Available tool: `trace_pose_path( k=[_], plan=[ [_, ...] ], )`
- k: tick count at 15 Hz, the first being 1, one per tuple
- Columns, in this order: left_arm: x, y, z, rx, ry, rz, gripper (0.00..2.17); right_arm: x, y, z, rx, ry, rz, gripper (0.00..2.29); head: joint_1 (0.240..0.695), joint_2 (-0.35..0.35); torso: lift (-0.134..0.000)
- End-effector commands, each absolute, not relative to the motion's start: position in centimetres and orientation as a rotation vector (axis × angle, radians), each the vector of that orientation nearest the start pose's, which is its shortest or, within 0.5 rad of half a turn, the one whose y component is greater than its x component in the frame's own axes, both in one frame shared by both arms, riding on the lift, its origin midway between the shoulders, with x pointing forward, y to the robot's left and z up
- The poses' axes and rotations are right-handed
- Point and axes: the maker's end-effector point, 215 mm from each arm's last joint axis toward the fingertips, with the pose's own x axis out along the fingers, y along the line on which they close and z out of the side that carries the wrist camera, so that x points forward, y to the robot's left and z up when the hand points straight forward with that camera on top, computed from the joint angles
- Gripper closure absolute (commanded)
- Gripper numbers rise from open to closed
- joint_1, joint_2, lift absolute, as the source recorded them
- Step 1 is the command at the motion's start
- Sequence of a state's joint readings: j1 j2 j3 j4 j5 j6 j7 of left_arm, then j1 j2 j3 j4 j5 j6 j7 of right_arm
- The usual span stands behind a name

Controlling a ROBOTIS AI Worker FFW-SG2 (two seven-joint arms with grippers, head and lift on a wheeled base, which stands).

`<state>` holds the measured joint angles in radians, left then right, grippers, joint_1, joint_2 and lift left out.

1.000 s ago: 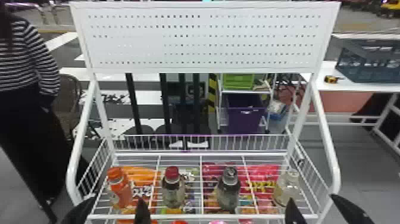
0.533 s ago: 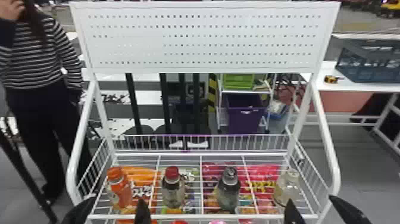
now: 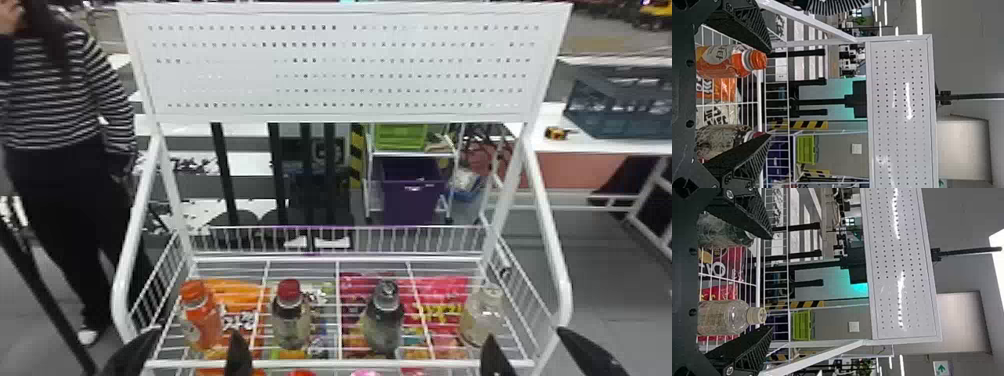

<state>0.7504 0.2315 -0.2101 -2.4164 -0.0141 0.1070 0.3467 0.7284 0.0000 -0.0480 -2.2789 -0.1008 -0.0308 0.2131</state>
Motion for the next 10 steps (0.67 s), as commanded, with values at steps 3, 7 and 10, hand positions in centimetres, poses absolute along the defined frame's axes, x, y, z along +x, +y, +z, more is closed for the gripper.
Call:
trace_pose_path(
  k=[3, 7, 10],
  plan=[
    [37.03, 19.16, -27.37, 0.048, 0.021, 0.035, 0.12, 38.35, -20.80, -28.84, 0.056, -0.024, 0.172, 0.09, 0.499, 0.000, 0.000],
    [37.03, 19.15, -27.20, 0.047, 0.015, 0.034, 0.12, 38.35, -20.66, -29.07, 0.048, -0.017, 0.173, 0.09, 0.499, 0.000, 0.000],
    [36.84, 19.25, -26.55, 0.047, 0.000, 0.035, 0.12, 38.36, -20.54, -29.67, 0.049, 0.014, 0.174, 0.09, 0.499, 0.000, 0.000]
  ],
)
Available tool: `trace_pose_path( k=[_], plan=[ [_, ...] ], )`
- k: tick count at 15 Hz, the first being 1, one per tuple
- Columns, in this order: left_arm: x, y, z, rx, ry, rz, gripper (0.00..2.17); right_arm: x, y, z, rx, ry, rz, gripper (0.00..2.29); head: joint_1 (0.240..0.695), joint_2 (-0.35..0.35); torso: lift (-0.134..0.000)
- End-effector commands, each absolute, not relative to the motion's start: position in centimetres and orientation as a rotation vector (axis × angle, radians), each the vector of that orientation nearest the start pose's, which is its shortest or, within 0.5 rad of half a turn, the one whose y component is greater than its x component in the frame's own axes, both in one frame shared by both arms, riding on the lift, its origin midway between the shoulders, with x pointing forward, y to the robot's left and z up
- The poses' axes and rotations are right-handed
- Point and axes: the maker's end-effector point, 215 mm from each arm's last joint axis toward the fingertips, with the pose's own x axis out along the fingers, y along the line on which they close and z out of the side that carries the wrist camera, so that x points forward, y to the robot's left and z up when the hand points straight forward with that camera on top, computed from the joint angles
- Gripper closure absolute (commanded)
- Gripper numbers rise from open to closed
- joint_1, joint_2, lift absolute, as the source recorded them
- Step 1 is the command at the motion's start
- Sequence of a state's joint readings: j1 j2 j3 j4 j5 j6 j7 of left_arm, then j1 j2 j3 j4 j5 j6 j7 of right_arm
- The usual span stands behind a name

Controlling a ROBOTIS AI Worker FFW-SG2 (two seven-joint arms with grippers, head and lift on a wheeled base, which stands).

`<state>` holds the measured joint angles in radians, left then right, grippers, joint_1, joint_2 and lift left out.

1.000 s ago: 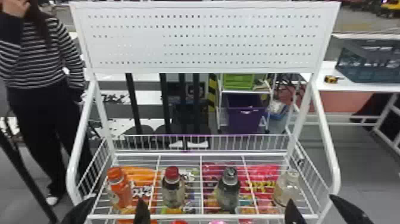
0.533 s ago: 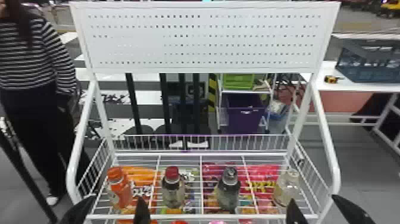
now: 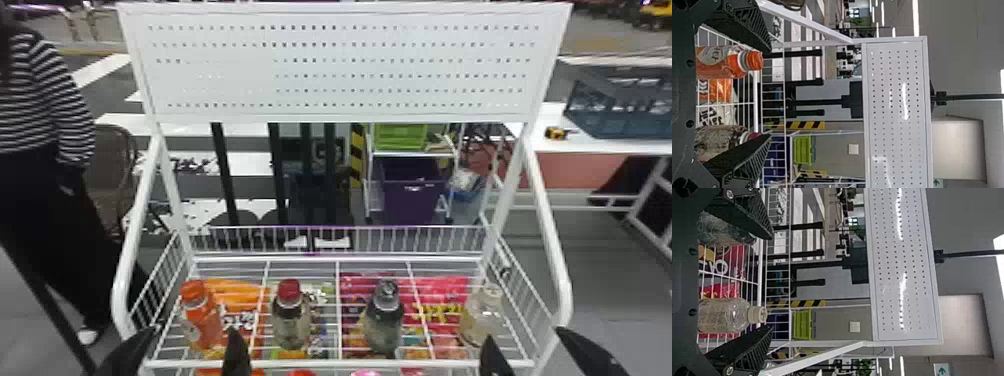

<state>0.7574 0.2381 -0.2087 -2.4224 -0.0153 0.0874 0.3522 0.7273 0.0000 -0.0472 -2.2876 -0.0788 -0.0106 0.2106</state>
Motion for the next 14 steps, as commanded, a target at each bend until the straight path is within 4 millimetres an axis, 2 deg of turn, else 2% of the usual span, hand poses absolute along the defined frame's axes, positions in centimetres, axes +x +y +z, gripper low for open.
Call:
trace_pose_path(
  k=[1, 14],
  plan=[
    [36.7, 19.2, -26.5, 0.051, 0.000, 0.032, 0.12, 38.4, -20.4, -30.1, 0.056, 0.046, 0.176, 0.09, 0.499, 0.000, 0.000],
    [35.8, 19.0, -26.3, 0.050, -0.003, 0.026, 0.12, 37.6, -21.9, -29.5, 0.067, 0.020, 0.118, 0.09, 0.499, 0.000, 0.000]
  ],
)
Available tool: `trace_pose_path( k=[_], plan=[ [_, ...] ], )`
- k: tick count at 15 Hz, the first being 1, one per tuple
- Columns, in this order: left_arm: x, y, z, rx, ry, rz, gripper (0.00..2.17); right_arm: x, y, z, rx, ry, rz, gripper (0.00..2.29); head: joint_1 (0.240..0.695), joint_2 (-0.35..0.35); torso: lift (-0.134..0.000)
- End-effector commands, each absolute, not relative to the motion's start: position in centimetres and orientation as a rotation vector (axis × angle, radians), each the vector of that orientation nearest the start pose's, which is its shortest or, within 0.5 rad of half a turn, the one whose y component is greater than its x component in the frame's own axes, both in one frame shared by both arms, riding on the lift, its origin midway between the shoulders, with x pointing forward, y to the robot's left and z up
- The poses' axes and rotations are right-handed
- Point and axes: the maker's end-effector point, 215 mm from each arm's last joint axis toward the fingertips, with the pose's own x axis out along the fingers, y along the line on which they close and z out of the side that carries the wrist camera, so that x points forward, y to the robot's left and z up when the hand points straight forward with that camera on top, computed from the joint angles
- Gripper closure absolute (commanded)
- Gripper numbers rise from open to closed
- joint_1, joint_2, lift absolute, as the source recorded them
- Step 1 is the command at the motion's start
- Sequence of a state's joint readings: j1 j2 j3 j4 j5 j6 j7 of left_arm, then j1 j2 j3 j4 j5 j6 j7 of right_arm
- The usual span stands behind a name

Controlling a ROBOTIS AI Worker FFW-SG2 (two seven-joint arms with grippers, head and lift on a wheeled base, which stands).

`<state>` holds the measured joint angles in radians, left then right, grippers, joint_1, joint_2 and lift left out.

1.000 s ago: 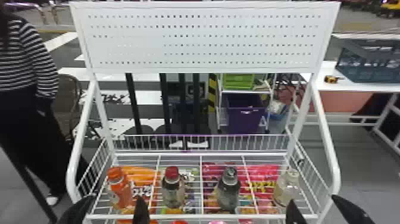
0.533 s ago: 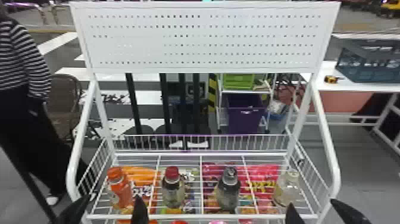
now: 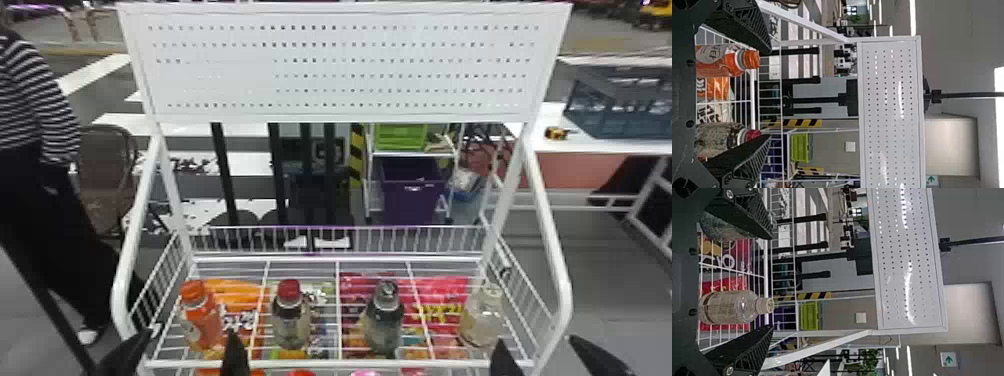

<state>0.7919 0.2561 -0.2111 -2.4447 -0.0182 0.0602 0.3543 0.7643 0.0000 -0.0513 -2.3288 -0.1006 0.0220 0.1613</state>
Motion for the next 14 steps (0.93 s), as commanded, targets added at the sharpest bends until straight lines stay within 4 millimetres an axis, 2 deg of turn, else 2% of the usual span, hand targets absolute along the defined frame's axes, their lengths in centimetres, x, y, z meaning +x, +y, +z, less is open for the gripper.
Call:
trace_pose_path(
  k=[1, 3, 7, 8, 9, 10, 14],
  plan=[
    [35.8, 19.0, -26.2, 0.051, -0.006, 0.027, 0.12, 37.6, -22.3, -29.6, 0.066, 0.023, 0.103, 0.09, 0.499, 0.000, 0.000],
    [35.7, 19.2, -25.8, 0.045, -0.019, 0.039, 0.12, 37.9, -22.8, -30.4, 0.064, 0.040, 0.090, 0.09, 0.499, 0.000, 0.000],
    [35.6, 19.2, -25.8, 0.046, -0.019, 0.039, 0.12, 37.7, -23.0, -30.6, 0.062, 0.045, 0.086, 0.09, 0.499, 0.000, 0.000],
    [35.6, 19.2, -25.7, 0.046, -0.021, 0.039, 0.12, 37.3, -23.0, -30.1, 0.062, 0.040, 0.085, 0.09, 0.499, 0.000, 0.000],
    [35.6, 19.2, -25.6, 0.046, -0.023, 0.039, 0.12, 36.9, -23.0, -28.6, 0.065, 0.008, 0.087, 0.09, 0.499, 0.000, 0.000],
    [35.6, 19.2, -25.6, 0.046, -0.023, 0.039, 0.12, 36.9, -23.0, -28.2, 0.073, 0.002, 0.087, 0.09, 0.499, 0.000, 0.000],
    [35.5, 19.2, -25.2, 0.046, -0.029, 0.038, 0.12, 37.0, -24.1, -28.8, 0.074, 0.011, 0.069, 0.09, 0.499, 0.000, 0.000]
  ],
)
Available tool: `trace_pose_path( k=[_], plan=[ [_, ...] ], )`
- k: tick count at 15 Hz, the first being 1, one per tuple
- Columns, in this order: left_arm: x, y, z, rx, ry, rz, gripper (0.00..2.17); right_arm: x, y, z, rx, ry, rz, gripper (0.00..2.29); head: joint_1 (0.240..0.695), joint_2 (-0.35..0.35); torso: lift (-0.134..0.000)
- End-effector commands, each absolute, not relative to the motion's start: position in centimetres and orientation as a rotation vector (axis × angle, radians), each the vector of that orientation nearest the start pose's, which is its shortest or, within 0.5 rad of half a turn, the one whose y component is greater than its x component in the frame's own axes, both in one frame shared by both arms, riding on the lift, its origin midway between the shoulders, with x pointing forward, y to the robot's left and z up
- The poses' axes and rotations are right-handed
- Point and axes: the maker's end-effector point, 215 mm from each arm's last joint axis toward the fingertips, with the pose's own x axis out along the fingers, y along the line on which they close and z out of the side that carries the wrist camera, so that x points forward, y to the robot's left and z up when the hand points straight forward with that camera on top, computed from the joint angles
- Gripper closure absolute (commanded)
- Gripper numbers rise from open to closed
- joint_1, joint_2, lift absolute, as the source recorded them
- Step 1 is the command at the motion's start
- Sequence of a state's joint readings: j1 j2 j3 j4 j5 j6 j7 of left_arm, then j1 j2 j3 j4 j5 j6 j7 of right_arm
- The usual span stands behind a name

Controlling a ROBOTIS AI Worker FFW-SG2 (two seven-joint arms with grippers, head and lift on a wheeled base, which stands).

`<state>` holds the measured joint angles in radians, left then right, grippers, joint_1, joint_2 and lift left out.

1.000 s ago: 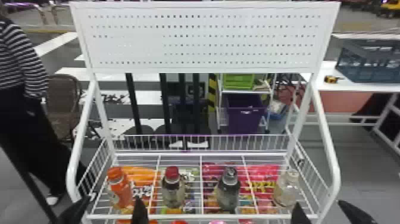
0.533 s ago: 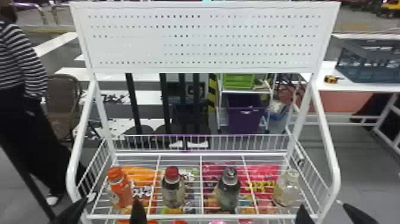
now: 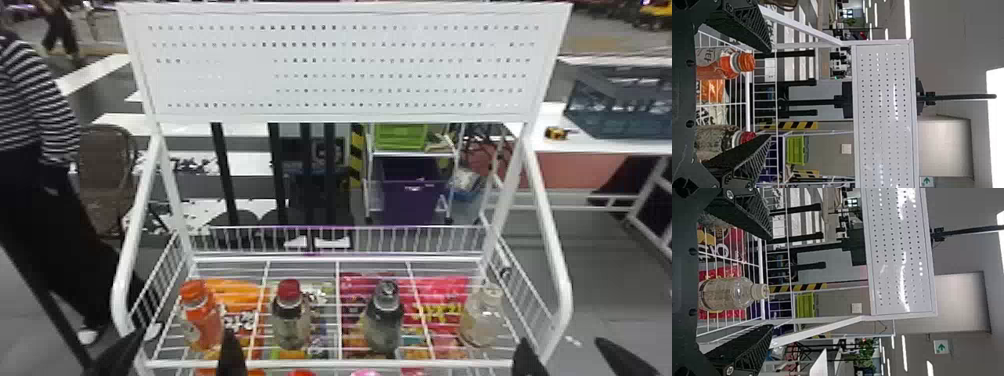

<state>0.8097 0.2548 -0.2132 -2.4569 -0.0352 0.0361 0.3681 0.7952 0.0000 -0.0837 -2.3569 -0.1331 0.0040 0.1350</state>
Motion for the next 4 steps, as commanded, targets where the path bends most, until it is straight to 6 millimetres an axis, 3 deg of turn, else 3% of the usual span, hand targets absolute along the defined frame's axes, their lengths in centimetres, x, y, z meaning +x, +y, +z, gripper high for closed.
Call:
trace_pose_path(
  k=[1, 2, 4],
  plan=[
    [35.4, 19.2, -25.5, 0.046, -0.023, 0.038, 0.12, 37.5, -24.2, -30.3, 0.076, 0.048, 0.067, 0.09, 0.499, 0.000, 0.000],
    [35.4, 19.2, -25.4, 0.048, -0.023, 0.038, 0.12, 37.5, -24.7, -32.4, 0.079, 0.120, 0.051, 0.09, 0.499, 0.000, 0.000],
    [35.5, 19.3, -25.5, 0.050, -0.023, 0.039, 0.12, 37.5, -24.9, -31.1, 0.078, 0.074, 0.047, 0.09, 0.499, 0.000, 0.000]
  ],
)
